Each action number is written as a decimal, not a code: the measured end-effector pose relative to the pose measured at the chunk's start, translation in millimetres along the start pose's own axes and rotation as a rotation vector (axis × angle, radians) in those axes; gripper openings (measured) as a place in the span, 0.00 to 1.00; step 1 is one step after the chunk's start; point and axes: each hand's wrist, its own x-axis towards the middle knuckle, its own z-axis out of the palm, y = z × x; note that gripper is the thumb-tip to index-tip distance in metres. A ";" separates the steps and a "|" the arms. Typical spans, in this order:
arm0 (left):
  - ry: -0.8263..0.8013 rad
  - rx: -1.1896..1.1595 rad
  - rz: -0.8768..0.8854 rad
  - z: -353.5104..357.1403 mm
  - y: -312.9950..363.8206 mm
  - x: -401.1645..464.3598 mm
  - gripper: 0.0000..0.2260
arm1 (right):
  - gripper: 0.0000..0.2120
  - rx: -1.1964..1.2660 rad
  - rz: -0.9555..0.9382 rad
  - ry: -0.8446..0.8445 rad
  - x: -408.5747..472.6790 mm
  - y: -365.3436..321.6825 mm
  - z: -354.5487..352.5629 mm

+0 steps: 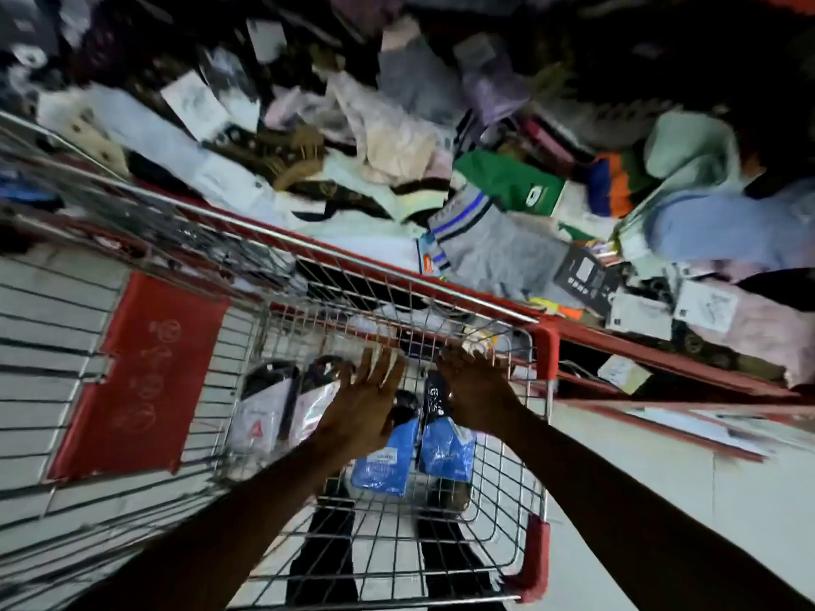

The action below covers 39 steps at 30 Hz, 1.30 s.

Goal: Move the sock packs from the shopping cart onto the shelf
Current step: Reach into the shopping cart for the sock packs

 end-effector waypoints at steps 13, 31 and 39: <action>-0.525 -0.074 0.063 34.2 -6.2 78.9 0.26 | 0.32 0.108 -0.072 -0.498 72.9 25.5 27.6; -0.095 -0.153 0.092 -63.2 -2.6 -25.6 0.26 | 0.37 0.343 0.085 -0.161 -31.9 -10.3 -57.6; 0.239 0.063 0.080 -245.1 2.7 -76.1 0.30 | 0.31 0.191 0.123 0.269 -90.2 -8.2 -231.3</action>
